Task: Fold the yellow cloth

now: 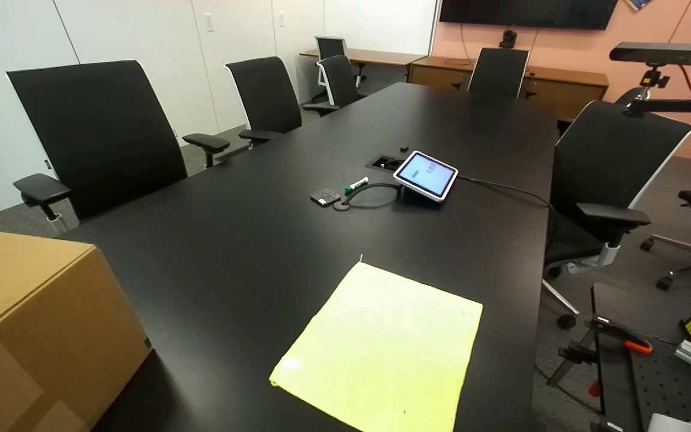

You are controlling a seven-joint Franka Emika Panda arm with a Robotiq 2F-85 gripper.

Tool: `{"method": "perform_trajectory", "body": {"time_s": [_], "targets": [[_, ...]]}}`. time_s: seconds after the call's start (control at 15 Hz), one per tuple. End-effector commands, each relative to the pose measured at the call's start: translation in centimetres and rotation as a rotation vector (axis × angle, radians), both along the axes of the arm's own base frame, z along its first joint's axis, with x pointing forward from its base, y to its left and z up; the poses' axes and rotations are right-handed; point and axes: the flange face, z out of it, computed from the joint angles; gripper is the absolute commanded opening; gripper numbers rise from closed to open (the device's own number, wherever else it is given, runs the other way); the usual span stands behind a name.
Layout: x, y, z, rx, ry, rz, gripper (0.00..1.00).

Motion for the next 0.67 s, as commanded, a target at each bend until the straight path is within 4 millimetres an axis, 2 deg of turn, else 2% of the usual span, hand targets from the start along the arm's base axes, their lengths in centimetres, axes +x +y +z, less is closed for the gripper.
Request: {"method": "perform_trajectory", "body": {"time_s": [0.0, 0.2, 0.33, 0.6], "targets": [[3.3, -0.7, -3.1, 0.003, -0.037, 0.027, 1.00], [6.2, -1.3, -7.3, 0.025, -0.072, 0.012, 1.00], [8.1, -2.1, -10.8, 0.033, -0.086, -0.031, 1.00], [10.4, -4.8, -16.9, 0.038, -0.097, -0.113, 1.00]]}}
